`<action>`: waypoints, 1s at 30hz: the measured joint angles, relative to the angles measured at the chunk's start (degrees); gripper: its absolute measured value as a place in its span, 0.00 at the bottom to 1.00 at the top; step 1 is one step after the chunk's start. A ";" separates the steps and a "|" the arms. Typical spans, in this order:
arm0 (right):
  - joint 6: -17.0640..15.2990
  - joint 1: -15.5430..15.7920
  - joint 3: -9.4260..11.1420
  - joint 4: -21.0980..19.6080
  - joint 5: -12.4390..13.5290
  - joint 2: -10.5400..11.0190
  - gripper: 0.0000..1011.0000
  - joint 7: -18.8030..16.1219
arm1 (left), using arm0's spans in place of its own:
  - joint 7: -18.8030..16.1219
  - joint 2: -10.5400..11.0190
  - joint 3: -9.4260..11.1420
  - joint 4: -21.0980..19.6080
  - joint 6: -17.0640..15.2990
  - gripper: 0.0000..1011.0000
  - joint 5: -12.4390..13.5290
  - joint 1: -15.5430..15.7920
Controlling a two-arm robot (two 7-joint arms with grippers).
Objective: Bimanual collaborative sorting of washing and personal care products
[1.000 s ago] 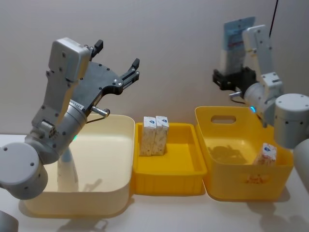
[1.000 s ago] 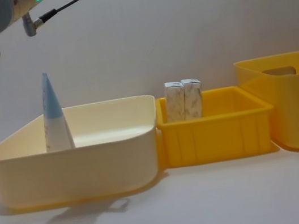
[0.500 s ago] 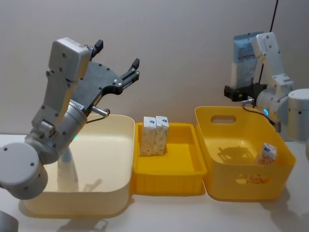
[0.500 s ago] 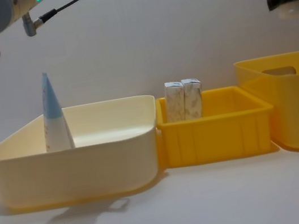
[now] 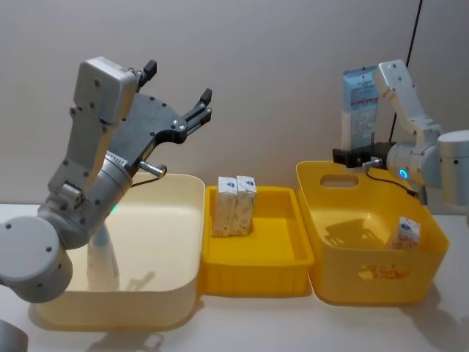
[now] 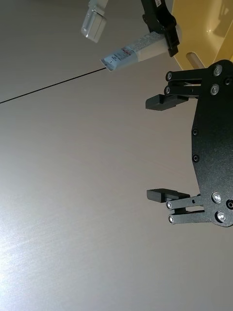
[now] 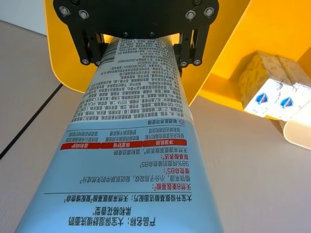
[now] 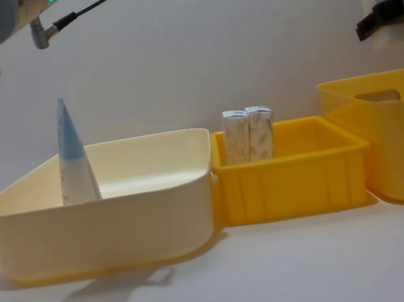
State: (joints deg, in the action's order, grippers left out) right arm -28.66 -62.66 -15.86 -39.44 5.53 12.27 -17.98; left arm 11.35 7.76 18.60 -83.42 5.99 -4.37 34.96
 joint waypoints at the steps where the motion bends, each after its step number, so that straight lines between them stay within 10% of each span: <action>1: -0.10 -0.16 -0.03 0.20 -0.05 0.02 0.66 -0.23 | 0.00 0.00 0.00 0.00 0.00 0.99 0.00 0.00; 30: -11.63 -2.34 -1.50 -0.36 -0.23 3.71 0.66 -10.33 | 0.00 0.00 0.00 0.00 0.00 0.99 0.00 0.00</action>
State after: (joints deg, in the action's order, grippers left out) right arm -40.29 -65.01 -17.37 -39.81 5.30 15.98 -28.31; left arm 11.35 7.76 18.60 -83.42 5.99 -4.36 34.96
